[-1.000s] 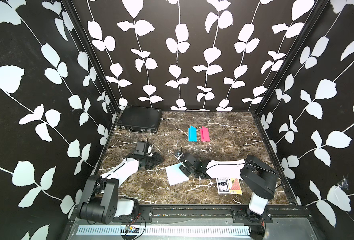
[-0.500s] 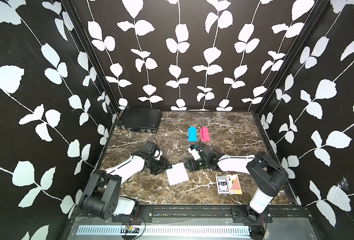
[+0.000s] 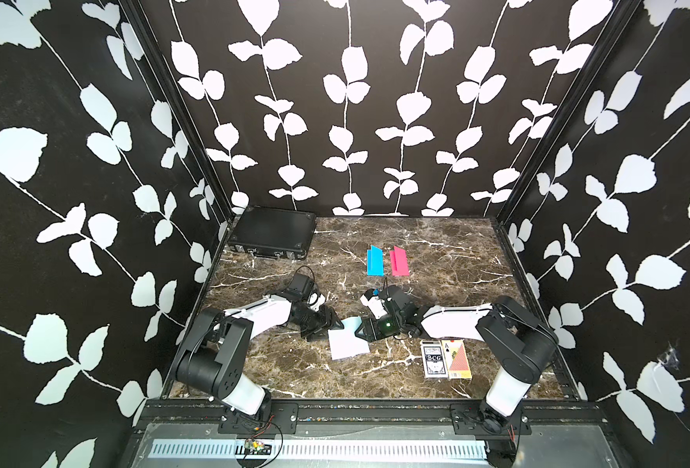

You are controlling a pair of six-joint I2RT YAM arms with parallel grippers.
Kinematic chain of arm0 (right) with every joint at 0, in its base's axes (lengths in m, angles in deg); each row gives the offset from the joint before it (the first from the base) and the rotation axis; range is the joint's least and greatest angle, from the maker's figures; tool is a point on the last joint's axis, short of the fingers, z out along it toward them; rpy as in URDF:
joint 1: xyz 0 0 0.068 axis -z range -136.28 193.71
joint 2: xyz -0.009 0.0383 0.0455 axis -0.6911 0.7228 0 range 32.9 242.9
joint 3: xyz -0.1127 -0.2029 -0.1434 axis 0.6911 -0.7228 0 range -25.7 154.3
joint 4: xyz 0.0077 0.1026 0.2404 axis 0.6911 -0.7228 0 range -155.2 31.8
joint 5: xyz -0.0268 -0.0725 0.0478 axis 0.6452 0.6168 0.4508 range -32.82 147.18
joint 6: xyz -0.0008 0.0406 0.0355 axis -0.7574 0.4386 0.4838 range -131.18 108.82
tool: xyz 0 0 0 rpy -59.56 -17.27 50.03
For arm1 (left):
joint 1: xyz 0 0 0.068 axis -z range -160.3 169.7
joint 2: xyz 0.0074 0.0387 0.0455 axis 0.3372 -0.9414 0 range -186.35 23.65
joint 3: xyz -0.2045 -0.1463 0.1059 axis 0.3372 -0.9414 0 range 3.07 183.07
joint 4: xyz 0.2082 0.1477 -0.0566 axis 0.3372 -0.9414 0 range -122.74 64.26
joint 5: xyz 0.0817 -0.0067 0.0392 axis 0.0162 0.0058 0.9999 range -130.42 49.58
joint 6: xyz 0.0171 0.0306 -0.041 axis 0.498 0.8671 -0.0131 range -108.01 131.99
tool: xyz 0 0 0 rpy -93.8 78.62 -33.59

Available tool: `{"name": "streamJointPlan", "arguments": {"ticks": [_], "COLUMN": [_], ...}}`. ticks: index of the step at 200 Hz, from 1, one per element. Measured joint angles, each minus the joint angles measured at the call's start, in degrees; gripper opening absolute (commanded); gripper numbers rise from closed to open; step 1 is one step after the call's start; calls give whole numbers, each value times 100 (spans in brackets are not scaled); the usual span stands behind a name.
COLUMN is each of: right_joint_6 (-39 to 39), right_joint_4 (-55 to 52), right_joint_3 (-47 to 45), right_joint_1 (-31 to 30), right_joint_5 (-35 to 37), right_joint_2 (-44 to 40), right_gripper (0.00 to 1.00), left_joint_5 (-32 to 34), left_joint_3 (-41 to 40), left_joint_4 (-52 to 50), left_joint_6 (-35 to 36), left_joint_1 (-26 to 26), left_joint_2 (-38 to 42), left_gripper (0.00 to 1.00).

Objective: Fold the square paper along the opposite sides
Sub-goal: Pick up the paper from the center of the board.

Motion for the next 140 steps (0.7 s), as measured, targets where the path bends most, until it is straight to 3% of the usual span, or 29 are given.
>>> {"name": "streamJointPlan", "arguments": {"ticks": [60, 121, 140], "right_joint_6": [-7, -7, -9], "right_joint_4": [195, 201, 199], "right_joint_3": [282, 304, 304], "right_joint_1": [-50, -57, -57], "right_joint_5": [-219, -249, -247], "right_joint_2": [337, 358, 354], "right_gripper": [43, 43, 44], "left_joint_5": [-105, 39, 136], "left_joint_3": [33, 39, 39], "left_joint_4": [111, 306, 278], "left_joint_6": [146, 337, 407], "left_joint_1": [0, 0, 0], "left_joint_2": [-68, -254, -256], "left_gripper": [75, 37, 31]}}
